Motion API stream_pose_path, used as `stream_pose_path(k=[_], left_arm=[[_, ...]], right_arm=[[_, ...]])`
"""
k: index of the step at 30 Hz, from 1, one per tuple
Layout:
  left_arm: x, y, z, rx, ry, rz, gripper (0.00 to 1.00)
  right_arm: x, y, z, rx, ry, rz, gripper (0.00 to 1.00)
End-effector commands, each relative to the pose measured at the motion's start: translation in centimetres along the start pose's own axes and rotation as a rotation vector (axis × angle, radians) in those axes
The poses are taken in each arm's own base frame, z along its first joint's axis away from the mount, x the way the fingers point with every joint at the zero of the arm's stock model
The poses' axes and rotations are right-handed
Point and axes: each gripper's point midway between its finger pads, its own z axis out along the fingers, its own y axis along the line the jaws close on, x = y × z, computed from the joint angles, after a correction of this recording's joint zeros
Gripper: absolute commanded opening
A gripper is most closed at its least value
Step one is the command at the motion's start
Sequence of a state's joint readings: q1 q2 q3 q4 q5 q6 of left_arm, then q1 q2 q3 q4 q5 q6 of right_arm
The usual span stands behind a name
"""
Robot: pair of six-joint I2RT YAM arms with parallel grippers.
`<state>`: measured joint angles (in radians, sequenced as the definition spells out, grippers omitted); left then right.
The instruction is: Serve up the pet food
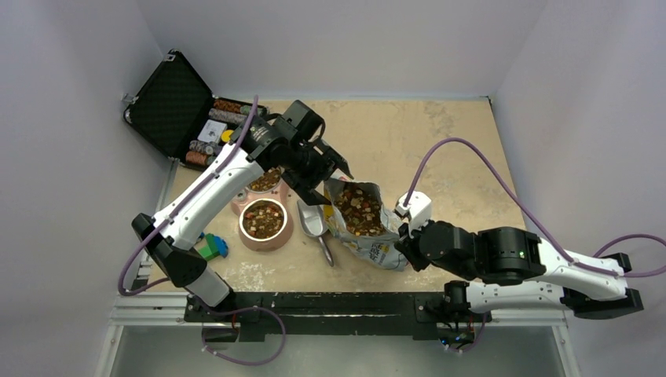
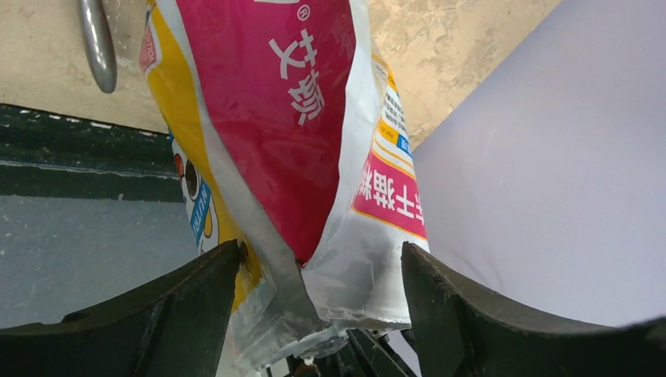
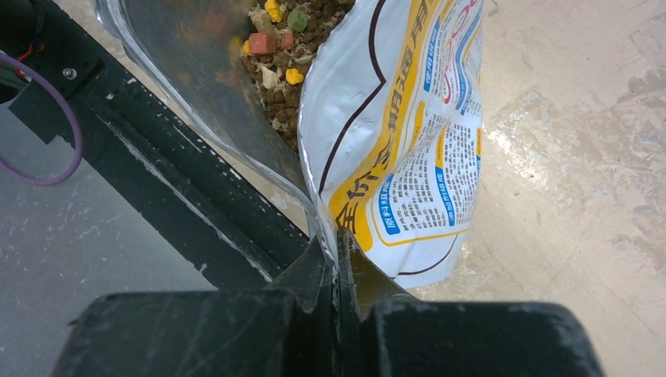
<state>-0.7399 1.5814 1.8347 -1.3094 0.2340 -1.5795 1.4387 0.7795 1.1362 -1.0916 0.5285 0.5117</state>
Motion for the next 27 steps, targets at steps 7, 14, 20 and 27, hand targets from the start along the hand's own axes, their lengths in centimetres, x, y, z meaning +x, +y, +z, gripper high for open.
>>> stream_pose_path(k=[7, 14, 20, 27], left_arm=[[-2.2, -1.6, -0.2, 0.161, -0.063, -0.015, 0.22], [-7.0, -1.2, -3.3, 0.151, -0.150, -0.153, 0.00], [-4.4, -1.2, -3.1, 0.092, 0.047, -0.220, 0.00], [-3.0, -1.8, -4.9, 0.181, 0.094, -0.293, 0.00]], right_arm=[[-0.7, -0.7, -1.4, -0.024, -0.064, 0.054, 0.00], [1.6, -1.4, -2.4, -0.048, 0.023, -0.033, 0.00], [-2.4, 1.3, -2.0, -0.129, -0.073, -0.067, 0.25], [-10.5, 4.8, 2.1, 0.004, -0.149, -0.238, 0.90]])
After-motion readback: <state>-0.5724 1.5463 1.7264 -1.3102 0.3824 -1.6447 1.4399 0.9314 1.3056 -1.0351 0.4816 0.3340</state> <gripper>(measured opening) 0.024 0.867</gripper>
